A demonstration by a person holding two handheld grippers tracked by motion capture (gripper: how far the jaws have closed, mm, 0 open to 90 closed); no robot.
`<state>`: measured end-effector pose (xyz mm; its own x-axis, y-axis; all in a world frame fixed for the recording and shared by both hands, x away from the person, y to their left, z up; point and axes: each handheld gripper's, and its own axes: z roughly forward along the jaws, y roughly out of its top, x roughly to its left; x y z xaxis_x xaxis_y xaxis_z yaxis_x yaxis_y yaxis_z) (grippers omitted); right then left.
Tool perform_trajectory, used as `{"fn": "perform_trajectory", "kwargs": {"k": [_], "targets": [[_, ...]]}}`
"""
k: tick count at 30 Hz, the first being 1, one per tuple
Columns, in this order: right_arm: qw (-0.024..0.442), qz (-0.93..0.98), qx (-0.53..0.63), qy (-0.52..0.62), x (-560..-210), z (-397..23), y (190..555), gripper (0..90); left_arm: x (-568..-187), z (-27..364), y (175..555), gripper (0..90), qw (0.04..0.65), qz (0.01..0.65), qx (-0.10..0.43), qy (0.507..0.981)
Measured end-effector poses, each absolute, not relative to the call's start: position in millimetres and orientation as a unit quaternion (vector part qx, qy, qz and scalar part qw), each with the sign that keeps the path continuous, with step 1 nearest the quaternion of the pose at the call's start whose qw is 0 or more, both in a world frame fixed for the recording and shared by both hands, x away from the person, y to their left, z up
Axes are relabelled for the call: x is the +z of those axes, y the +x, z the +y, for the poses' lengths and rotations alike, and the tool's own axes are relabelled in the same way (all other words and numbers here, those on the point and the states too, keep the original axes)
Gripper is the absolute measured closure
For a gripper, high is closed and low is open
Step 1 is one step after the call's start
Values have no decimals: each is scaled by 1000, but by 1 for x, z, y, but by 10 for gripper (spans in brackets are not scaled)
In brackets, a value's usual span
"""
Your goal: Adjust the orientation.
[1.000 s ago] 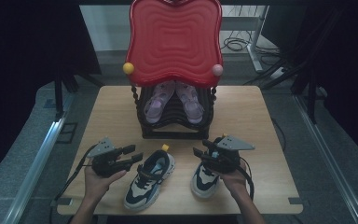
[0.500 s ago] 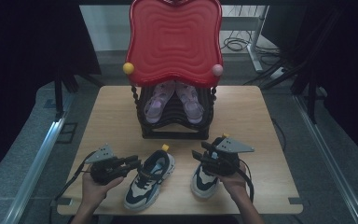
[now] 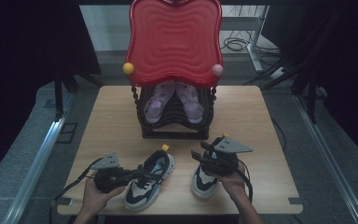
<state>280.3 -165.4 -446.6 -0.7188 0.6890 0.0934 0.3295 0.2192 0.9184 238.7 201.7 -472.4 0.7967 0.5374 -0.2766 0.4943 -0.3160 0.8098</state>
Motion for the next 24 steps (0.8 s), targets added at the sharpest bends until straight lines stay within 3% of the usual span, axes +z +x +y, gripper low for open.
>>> {"fn": "perform_trajectory", "kwargs": {"k": [24], "targets": [[196,744,529,359,-451,-172,283,488,-506,170,228,900,446,302,-71,839]]}}
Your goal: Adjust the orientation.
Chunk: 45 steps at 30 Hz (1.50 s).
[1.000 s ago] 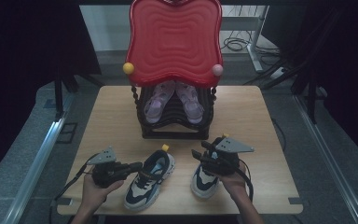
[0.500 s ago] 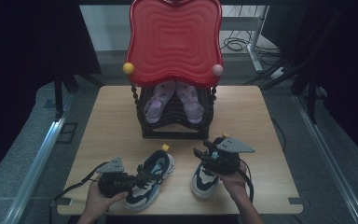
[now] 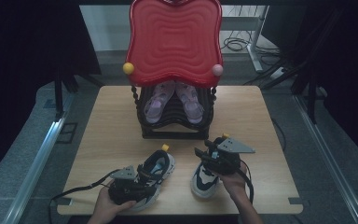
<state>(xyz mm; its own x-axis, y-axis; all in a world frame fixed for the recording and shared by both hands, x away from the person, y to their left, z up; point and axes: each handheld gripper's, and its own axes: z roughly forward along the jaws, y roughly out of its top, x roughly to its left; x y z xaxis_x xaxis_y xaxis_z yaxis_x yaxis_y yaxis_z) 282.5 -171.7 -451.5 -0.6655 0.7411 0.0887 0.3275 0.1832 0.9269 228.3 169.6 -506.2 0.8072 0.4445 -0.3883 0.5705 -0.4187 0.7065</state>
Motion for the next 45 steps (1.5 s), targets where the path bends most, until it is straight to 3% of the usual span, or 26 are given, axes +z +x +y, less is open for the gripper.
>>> {"fn": "perform_trajectory", "kwargs": {"k": [8,13,22,45], "targets": [[205,741,529,359,-451,-171,282,489,-513,165,225,900,427,304,-80,848],[203,742,527,360,-453,-170,282,489,-511,155,217,900,393,287,-50,872],[203,741,528,362,-453,-171,282,488,-511,158,219,900,383,288,-48,876],[202,743,523,366,-457,-172,284,488,-511,202,233,900,385,331,-44,861]]}}
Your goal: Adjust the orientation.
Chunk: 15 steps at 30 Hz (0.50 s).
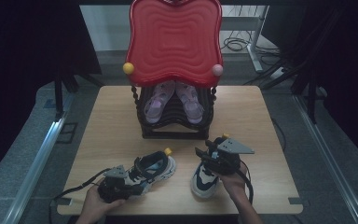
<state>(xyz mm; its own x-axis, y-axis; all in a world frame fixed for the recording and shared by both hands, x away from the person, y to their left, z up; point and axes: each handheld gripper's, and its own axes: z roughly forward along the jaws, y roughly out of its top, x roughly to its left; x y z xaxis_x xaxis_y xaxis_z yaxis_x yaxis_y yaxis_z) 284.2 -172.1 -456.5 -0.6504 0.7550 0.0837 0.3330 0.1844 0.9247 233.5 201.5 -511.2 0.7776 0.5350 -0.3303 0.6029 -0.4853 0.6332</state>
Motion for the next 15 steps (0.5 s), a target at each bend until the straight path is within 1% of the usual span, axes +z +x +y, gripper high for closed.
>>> {"fn": "perform_trajectory", "kwargs": {"k": [4,12,15], "targets": [[202,744,521,366,-457,-172,285,488,-512,206,235,900,391,337,-52,855],[201,742,521,369,-458,-172,285,488,-512,221,240,900,387,353,-42,851],[201,743,521,368,-458,-172,285,488,-513,227,242,900,380,366,-25,849]]}}
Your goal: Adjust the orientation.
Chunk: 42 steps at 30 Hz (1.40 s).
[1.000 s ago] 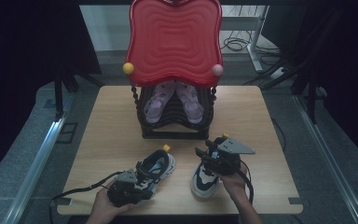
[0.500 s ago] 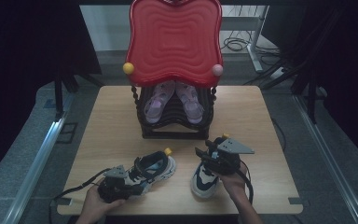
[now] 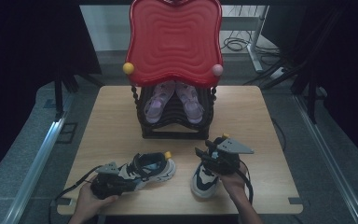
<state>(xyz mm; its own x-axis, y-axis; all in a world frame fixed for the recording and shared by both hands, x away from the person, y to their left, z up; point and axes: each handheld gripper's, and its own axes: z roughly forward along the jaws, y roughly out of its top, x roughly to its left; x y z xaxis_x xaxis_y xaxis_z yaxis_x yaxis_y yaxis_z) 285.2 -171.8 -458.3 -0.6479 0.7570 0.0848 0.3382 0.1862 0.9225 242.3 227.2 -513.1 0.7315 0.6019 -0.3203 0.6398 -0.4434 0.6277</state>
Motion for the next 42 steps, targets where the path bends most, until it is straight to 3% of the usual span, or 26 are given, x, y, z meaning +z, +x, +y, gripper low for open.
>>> {"fn": "perform_trajectory", "kwargs": {"k": [36,42], "targets": [[196,744,520,370,-460,-171,287,488,-517,241,286,900,364,416,7,833],[172,739,535,372,-460,-172,287,490,-512,245,282,840,378,424,31,822]]}}
